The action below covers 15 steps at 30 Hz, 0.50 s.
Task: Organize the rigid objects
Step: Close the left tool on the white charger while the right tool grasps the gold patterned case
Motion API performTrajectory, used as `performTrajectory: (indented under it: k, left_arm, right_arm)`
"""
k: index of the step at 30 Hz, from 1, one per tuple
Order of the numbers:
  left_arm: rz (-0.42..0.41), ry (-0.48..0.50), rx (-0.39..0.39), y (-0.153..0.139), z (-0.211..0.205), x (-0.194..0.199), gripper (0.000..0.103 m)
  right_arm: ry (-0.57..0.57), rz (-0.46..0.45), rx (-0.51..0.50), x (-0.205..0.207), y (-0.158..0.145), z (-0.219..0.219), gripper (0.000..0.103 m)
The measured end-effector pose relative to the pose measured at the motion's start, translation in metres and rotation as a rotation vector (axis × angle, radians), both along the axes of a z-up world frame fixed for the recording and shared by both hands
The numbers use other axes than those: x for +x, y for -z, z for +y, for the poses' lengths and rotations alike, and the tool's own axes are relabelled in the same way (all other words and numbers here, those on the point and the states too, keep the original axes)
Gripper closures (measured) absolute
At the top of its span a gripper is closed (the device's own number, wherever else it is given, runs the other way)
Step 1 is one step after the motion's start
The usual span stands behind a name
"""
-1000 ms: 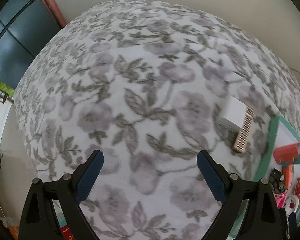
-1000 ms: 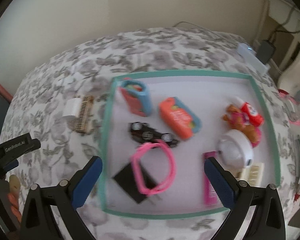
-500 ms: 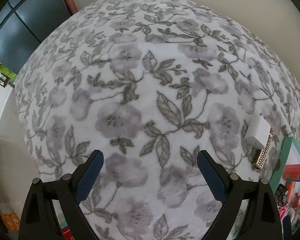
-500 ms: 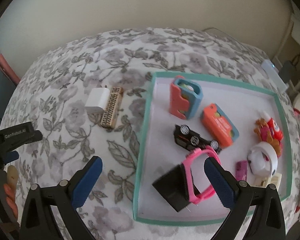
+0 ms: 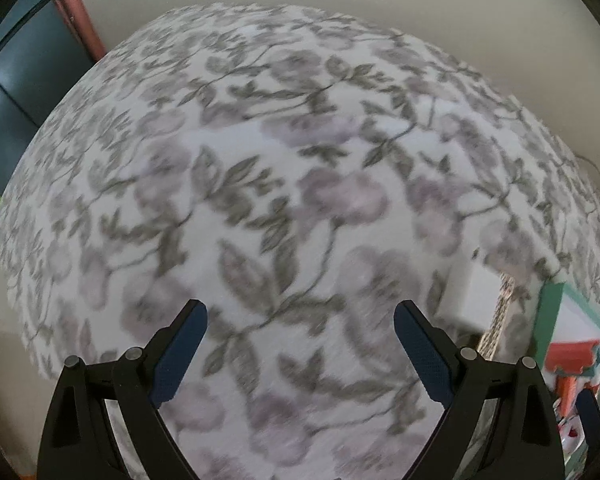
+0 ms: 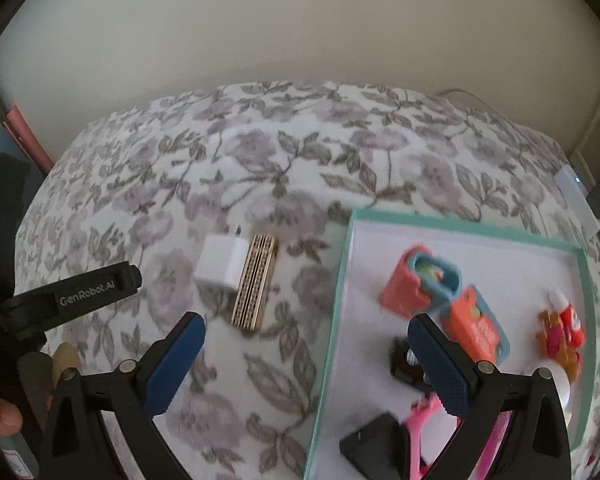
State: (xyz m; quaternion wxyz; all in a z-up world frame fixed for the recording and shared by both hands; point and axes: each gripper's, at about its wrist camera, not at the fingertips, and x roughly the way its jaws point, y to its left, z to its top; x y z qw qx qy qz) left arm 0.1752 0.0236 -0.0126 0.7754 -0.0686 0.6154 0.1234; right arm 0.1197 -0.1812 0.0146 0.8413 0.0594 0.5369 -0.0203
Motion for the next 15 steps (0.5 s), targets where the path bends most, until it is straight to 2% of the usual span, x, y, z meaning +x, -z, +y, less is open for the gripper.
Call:
performTrajectory:
  k: [6, 11, 15]
  left_arm:
    - [-0.026, 0.03, -0.042, 0.004, -0.011, 0.021, 0.008]
    - [-0.05, 0.103, -0.106, 0.009, -0.032, 0.03, 0.008]
    - [-0.023, 0.155, -0.165, 0.024, -0.047, 0.035, 0.008]
  right_arm:
    - [0.032, -0.024, 0.027, 0.02, 0.004, -0.011, 0.003]
    - [0.048, -0.04, 0.04, 0.028, 0.006, -0.018, 0.005]
    - [0.08, -0.048, 0.026, 0.028, 0.005, -0.03, 0.006]
